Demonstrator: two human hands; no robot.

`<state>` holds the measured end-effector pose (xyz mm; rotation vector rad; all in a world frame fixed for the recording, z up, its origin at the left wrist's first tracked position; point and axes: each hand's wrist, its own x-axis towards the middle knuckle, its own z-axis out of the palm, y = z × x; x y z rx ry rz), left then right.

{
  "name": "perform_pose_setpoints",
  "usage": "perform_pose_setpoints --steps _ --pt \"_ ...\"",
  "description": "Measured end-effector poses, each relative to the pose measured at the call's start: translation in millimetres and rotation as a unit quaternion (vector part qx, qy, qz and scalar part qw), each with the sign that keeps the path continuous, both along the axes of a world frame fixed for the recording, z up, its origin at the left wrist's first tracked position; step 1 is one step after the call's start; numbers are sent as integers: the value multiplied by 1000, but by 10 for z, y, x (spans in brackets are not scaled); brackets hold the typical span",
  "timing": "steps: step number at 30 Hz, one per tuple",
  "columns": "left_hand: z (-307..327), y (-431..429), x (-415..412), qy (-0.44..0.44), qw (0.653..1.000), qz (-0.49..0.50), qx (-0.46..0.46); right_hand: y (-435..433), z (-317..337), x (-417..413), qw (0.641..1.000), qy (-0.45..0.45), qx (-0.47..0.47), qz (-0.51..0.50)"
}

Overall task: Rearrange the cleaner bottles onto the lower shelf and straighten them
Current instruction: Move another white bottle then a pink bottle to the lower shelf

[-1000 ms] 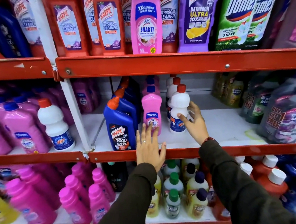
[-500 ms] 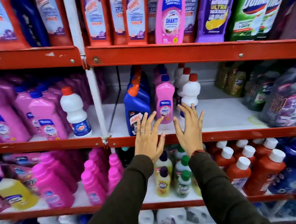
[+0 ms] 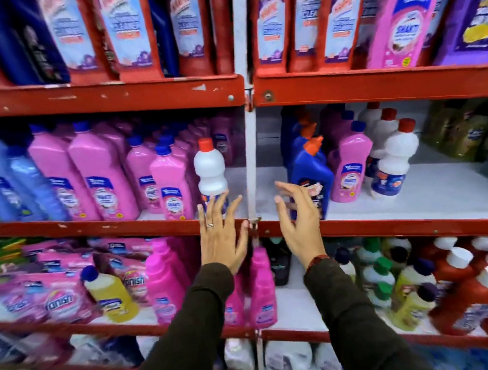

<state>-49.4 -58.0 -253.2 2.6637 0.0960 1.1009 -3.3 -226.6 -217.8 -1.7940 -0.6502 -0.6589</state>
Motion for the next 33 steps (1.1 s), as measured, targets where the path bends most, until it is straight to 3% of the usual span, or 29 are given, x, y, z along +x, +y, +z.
perform_pose_setpoints --steps 6,11,16,33 --pt "-74 920 -42 19 990 124 -63 740 215 -56 986 129 36 95" --pt "-227 1389 -7 71 974 184 -113 1148 326 164 975 197 31 102" --pt "-403 1591 -46 131 977 163 -47 1363 339 277 967 239 34 88" --pt "-442 1645 -74 146 976 151 -64 1360 486 276 974 189 110 56"
